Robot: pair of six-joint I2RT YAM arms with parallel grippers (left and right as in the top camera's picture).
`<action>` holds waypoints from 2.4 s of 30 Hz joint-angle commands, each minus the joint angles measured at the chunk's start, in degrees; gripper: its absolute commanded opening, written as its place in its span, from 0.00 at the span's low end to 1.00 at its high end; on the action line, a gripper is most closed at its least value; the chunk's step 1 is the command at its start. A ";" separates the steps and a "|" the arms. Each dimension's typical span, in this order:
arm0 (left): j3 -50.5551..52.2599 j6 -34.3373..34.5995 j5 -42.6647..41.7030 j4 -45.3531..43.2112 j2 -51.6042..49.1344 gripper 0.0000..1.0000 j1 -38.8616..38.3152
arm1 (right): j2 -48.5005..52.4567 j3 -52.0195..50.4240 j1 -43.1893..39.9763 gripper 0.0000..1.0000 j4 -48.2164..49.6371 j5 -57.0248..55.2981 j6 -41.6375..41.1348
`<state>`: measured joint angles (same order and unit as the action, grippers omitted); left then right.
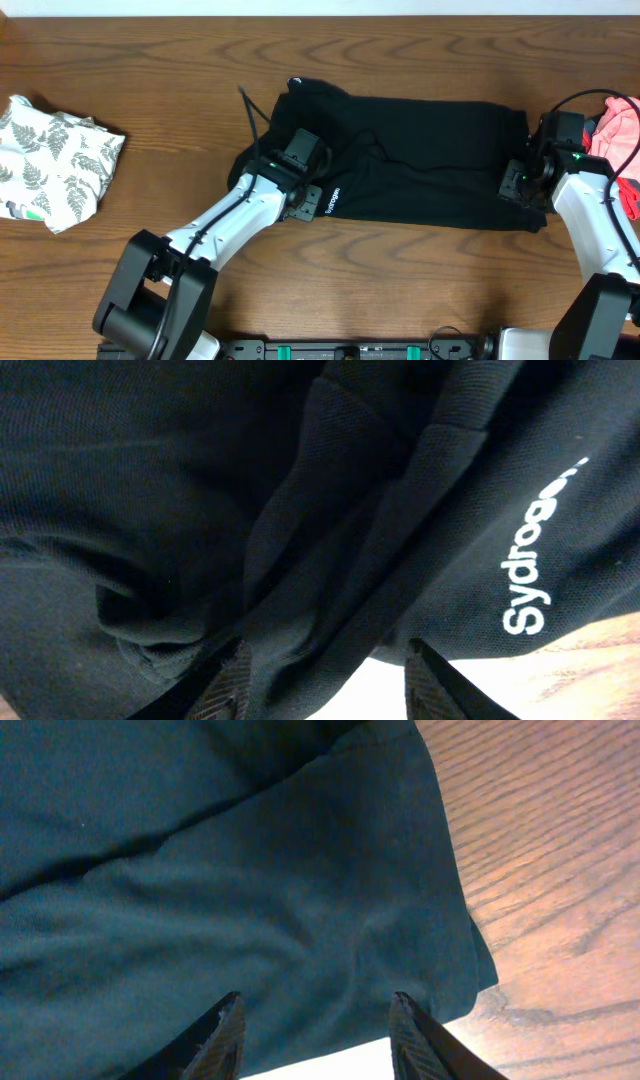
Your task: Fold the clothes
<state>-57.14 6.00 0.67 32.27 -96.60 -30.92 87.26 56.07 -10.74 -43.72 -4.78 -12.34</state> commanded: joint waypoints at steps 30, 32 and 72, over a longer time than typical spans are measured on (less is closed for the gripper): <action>-1.68 -1.95 19.52 -2.84 6.56 0.17 1.42 | 0.17 -0.70 -0.44 0.46 0.22 -0.81 0.83; -1.68 -1.95 19.50 -2.60 6.19 0.27 1.49 | 0.17 -0.70 -0.44 0.46 0.22 -0.81 0.83; 1.16 -1.29 14.62 -5.66 -2.95 0.09 -2.54 | 0.17 -0.70 -0.44 0.46 0.22 -0.79 0.83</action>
<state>-56.40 4.75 8.36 26.63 -100.29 -33.45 87.26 55.70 -10.74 -43.53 -4.78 -12.34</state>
